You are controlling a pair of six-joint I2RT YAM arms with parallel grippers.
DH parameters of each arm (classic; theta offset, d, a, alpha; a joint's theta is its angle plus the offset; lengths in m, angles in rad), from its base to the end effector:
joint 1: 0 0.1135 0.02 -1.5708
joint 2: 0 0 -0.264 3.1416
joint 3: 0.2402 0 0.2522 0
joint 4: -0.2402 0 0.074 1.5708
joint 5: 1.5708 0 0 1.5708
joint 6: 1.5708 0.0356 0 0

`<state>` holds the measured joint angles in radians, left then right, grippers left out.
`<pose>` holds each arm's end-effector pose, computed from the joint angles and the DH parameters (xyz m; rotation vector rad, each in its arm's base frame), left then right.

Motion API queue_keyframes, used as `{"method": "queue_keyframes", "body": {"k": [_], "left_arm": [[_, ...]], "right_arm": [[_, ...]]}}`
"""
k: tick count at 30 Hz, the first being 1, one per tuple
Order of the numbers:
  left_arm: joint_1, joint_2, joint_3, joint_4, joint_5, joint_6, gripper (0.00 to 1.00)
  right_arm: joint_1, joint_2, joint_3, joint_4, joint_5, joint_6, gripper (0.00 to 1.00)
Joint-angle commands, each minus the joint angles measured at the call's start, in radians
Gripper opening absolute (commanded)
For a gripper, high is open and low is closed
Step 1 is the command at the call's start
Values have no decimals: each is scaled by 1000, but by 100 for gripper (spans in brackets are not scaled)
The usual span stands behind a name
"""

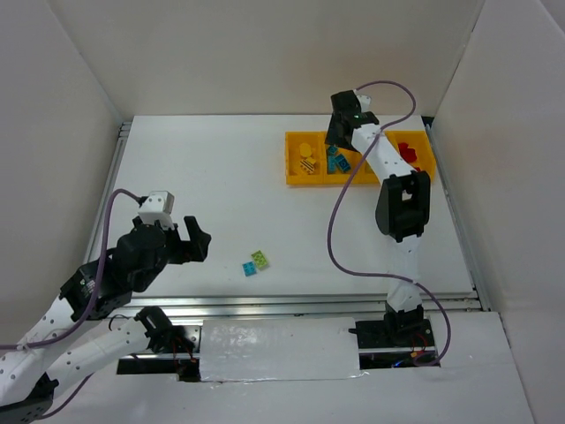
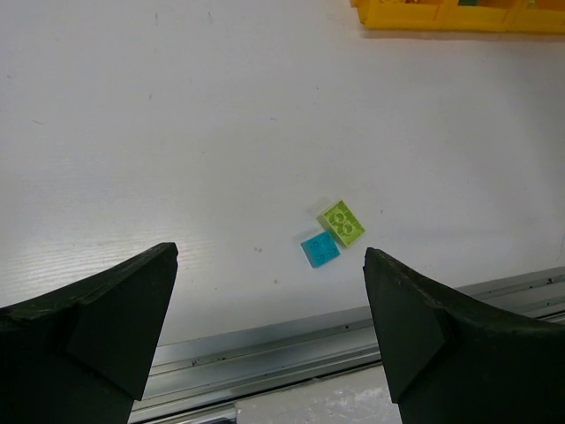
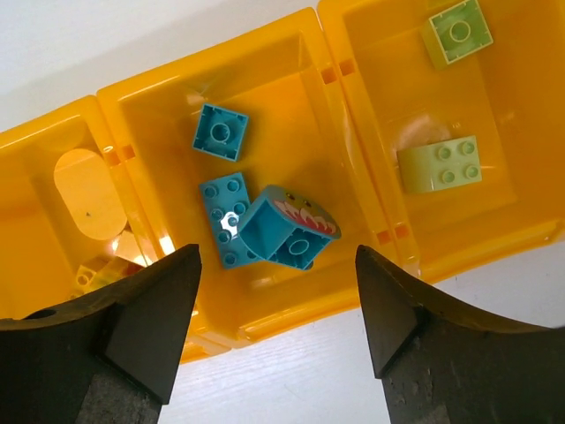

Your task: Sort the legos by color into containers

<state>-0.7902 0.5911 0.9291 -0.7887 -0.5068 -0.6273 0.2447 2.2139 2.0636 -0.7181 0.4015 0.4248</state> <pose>0.0873 -0.0636 0.3527 -0.1576 1.9785 -0.4144 0.4870 0.1073 0.2659 0.3858 2.3243 -0.1688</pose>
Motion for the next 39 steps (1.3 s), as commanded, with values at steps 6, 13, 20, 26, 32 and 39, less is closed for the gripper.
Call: {"method": "queue_keyframes", "body": {"k": [6, 13, 20, 26, 32, 39], "left_arm": [[-4, -28, 7, 10, -45, -15, 99], [-1, -60, 25, -83, -203, -127, 100], [-1, -103, 14, -73, -199, -134, 100], [-1, -103, 11, -63, -176, -120, 99], [-1, -96, 7, -46, -154, -98, 99], [-3, -86, 7, -38, -139, -88, 99]], "right_arm": [[119, -339, -239, 17, -70, 9, 88], [482, -680, -704, 190, -114, 84, 99], [757, -652, -852, 269, -118, 144, 89], [823, -519, -817, 267, -134, 89, 68], [828, -444, -803, 279, -196, 16, 67], [828, -390, -792, 286, -213, -1, 66]]}}
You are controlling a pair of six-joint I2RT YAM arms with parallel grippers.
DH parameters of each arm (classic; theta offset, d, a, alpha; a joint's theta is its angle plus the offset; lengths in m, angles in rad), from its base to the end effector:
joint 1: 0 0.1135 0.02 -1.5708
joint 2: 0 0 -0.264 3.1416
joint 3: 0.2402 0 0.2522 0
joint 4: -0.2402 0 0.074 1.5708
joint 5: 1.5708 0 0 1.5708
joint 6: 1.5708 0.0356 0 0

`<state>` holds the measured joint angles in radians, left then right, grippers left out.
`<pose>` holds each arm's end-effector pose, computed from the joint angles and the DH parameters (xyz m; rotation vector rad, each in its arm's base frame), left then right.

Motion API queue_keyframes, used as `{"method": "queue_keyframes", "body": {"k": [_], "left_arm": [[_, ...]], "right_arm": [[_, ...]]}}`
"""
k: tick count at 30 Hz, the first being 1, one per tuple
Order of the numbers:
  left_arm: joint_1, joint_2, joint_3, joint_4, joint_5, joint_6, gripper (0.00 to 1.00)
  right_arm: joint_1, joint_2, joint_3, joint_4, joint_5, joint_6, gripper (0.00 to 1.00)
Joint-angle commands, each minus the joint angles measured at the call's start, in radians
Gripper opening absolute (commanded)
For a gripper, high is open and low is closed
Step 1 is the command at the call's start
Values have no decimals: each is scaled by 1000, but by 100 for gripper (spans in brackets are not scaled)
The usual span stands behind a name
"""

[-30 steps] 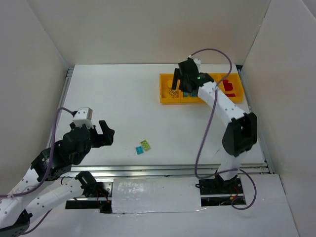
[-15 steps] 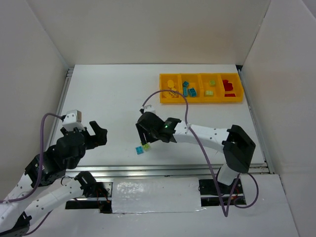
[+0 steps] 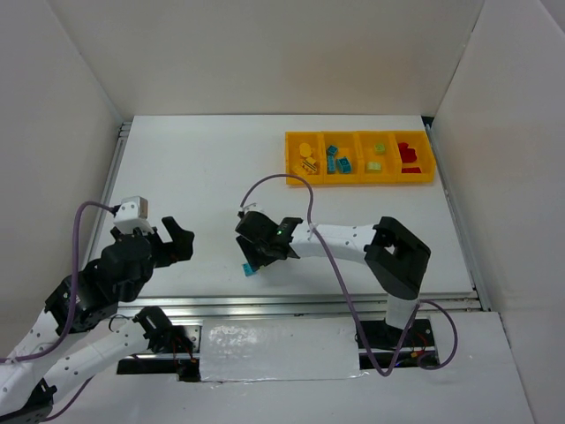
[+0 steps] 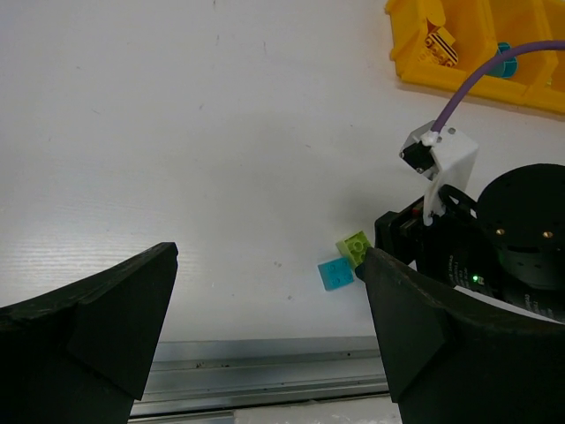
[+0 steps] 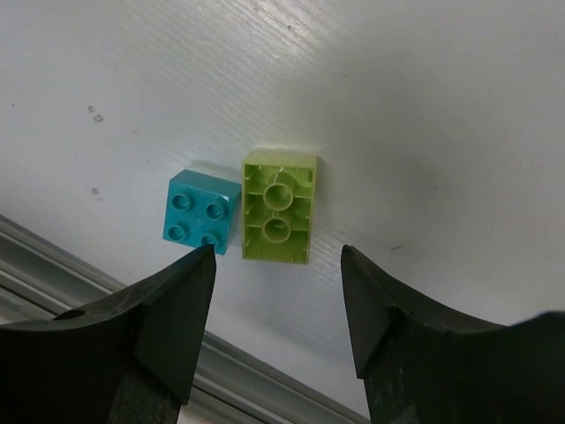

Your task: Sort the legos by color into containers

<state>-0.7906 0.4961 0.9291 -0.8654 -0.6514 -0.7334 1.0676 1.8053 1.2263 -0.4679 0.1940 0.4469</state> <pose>0.0701 -0.0402 0.3535 -0.3532 1.8955 -0.3720 0.1862 0.3241 0.1921 -0.7337 2.5112 0.2967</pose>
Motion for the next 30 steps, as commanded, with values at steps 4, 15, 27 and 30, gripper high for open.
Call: {"method": "queue_keyframes", "body": {"k": [4, 15, 27, 30], "left_arm": [[-2, 2, 5, 42, 10, 20, 100], [-1, -2, 2, 48, 22, 29, 99], [-1, -4, 1, 54, 30, 34, 99], [-2, -4, 1, 55, 32, 35, 99]], "right_arm": [[5, 48, 55, 38, -1, -25, 65], [-15, 59, 36, 46, 5, -20, 62], [-63, -49, -48, 141, -175, -34, 60], [-75, -58, -59, 137, -160, -28, 60]]}}
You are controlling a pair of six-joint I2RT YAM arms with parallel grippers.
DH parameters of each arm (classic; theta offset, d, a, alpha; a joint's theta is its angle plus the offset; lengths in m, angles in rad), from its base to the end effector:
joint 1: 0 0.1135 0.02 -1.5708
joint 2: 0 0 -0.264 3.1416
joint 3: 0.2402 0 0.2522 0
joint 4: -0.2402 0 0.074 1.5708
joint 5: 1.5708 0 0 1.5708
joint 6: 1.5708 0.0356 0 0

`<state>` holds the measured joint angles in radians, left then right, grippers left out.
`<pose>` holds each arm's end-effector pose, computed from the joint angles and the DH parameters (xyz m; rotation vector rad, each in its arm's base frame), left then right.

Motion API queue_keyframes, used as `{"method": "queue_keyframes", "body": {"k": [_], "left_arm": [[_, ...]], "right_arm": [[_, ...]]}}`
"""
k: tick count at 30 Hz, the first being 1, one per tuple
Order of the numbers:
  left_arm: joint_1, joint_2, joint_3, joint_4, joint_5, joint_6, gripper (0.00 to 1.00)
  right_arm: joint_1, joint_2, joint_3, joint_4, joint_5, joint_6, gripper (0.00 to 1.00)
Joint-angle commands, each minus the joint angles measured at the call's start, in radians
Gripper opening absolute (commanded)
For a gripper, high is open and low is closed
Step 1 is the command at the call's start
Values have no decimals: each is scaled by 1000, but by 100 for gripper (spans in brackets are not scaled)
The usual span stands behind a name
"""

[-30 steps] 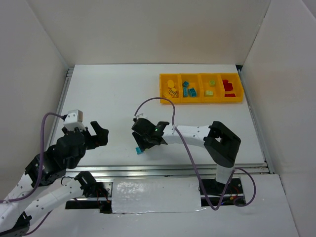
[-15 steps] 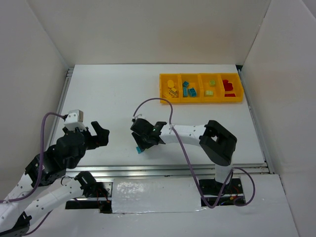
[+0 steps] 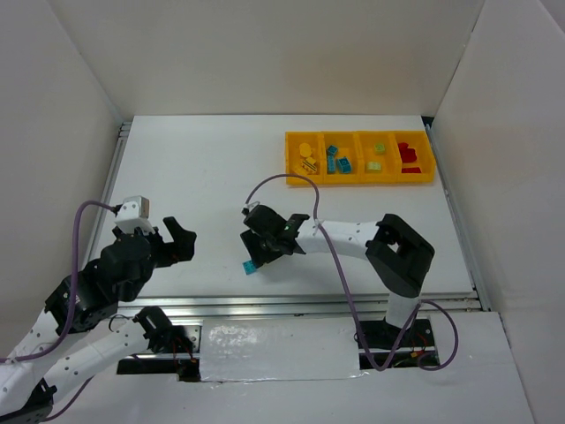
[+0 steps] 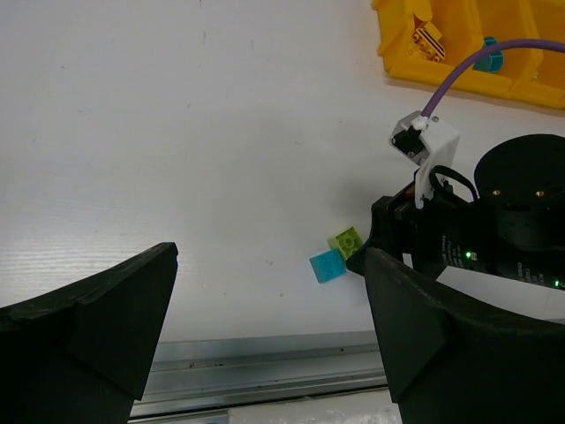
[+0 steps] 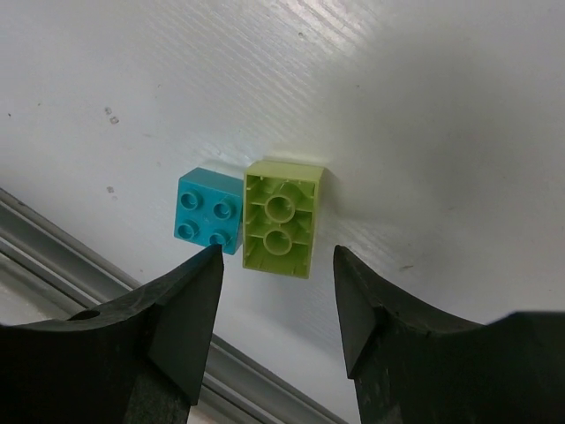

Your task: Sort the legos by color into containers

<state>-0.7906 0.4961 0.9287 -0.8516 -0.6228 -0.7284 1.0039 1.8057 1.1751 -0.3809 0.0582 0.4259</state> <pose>0.0704 -0.0416 0.3545 -0.3356 1.8988 -0.4033 0.2019 0.3134 0.1814 -0.7334 2.5443 0.4403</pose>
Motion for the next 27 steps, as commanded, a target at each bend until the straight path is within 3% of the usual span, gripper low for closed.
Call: {"method": "queue_keyframes", "body": {"k": [1, 27], "left_arm": [[-2, -4, 1, 43, 3, 29, 100], [-1, 6, -1, 49, 17, 41, 100]], "right_arm": [[-17, -57, -8, 47, -23, -9, 60], [-27, 27, 35, 27, -17, -15, 59]]}}
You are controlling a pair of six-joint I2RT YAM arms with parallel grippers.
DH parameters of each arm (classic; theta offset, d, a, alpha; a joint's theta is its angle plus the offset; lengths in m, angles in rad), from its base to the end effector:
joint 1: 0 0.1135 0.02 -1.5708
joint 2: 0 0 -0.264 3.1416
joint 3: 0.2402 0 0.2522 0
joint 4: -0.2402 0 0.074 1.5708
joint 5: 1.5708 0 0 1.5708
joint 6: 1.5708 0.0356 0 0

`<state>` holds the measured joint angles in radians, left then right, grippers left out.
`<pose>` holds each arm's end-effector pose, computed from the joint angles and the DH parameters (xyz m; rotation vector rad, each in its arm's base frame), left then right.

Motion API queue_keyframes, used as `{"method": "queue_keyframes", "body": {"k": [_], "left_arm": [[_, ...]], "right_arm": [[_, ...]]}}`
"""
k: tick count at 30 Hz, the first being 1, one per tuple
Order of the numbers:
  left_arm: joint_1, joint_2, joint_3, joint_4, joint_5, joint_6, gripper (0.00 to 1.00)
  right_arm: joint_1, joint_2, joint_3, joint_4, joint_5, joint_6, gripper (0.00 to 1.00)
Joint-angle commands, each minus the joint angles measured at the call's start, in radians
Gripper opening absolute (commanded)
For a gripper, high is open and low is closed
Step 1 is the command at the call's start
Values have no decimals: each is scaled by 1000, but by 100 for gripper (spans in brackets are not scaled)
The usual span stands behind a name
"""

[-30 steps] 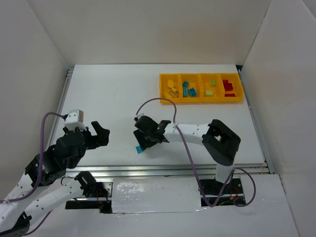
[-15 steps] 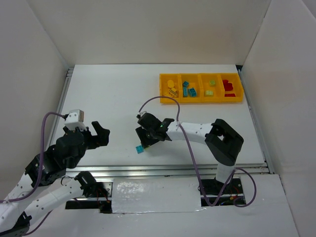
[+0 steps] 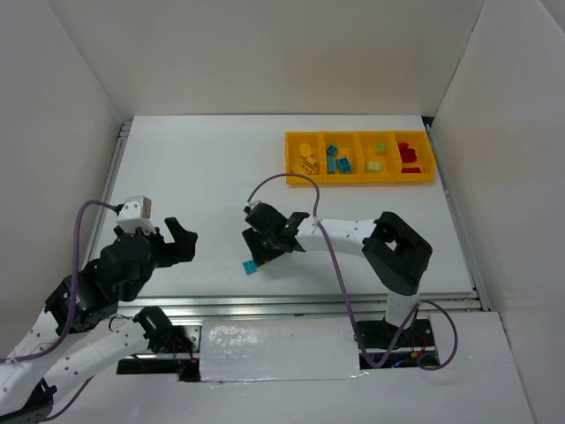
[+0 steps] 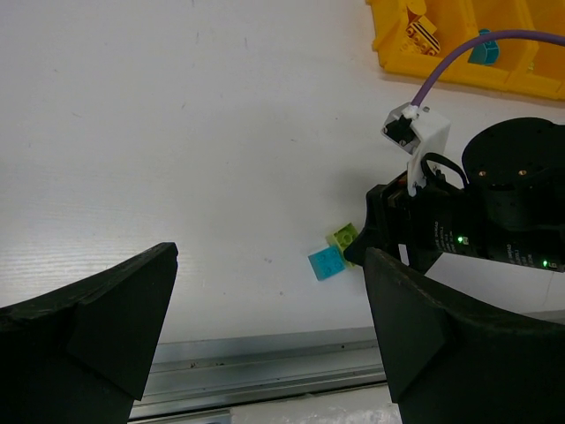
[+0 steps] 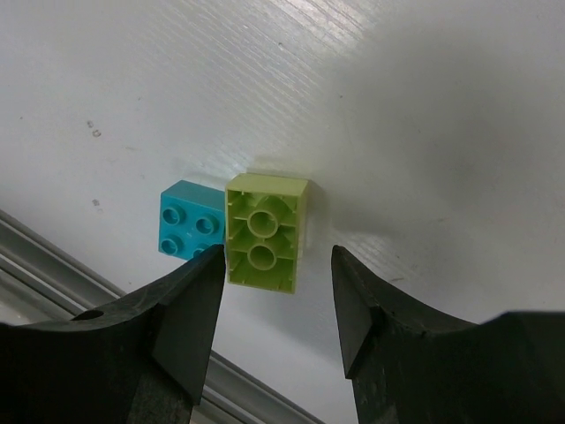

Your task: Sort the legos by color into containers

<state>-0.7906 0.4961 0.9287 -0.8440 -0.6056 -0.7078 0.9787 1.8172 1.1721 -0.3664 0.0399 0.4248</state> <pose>0.0705 -0.0424 0.3550 -0.3077 1.9024 -0.4100 0.2101 0.3098 0.1773 -0.7108 2.5564 0.4515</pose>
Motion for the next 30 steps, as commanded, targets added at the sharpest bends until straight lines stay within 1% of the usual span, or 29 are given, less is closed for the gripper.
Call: {"method": "queue_keyframes", "body": {"k": [1, 16, 20, 23, 24, 30], "left_arm": [[-1, 6, -1, 42, 0, 21, 100], [-1, 7, -1, 45, 4, 24, 99], [-1, 6, -2, 46, 6, 27, 100], [-1, 6, -2, 46, 6, 27, 100], [-1, 6, -1, 45, 6, 25, 100], [-2, 1, -2, 46, 6, 27, 100]], "right_arm": [[-3, 17, 38, 12, 3, -12, 59], [-3, 48, 61, -8, 38, -4, 57], [-2, 44, 64, -13, 32, 11, 57], [-3, 44, 75, -25, 63, 37, 57], [-3, 48, 87, -45, 86, 40, 57], [-3, 53, 86, -66, 109, 57, 53]]}}
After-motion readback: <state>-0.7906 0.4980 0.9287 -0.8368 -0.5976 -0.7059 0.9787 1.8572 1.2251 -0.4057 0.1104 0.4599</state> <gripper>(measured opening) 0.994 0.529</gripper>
